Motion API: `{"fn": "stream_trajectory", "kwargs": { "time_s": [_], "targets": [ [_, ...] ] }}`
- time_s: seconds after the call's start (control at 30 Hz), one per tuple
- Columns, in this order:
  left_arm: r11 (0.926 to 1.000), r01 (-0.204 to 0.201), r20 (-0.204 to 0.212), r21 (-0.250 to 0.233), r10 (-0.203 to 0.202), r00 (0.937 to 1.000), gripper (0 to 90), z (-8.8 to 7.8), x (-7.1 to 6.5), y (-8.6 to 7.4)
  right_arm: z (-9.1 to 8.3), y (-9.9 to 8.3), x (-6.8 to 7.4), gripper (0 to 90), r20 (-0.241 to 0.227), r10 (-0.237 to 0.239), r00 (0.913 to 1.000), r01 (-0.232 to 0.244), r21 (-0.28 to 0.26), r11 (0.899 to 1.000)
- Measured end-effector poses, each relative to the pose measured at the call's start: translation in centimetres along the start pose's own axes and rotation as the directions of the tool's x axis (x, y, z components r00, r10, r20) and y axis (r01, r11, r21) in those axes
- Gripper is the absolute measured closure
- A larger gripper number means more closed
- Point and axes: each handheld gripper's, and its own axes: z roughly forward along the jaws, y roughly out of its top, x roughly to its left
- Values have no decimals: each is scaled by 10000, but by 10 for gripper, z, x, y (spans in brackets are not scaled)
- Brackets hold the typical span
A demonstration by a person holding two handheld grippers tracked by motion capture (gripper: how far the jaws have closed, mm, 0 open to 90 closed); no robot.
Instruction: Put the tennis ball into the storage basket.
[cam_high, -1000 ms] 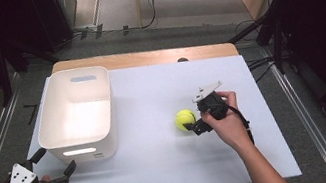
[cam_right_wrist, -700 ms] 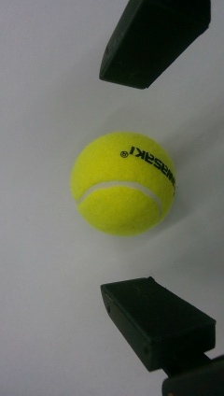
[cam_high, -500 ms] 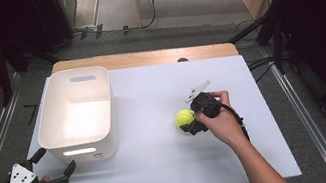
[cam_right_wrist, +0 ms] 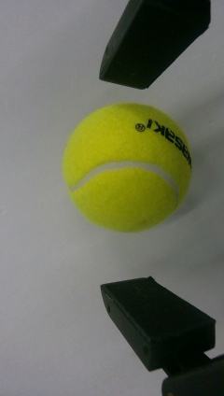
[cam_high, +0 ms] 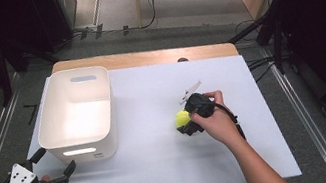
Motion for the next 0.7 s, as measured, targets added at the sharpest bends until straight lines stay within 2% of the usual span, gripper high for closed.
{"fn": "stream_trajectory", "kwargs": {
  "time_s": [0.27,0.7],
  "targets": [
    [10000,44,-7,-13,-44,10000,0,0,0,0,8,3,-1,13,-81,26,10000,-23,463,9989],
    [9999,108,-4,-66,-108,9999,0,0,0,0,18,4,-5,15,-210,265,9994,-249,748,9969]
  ]
}}
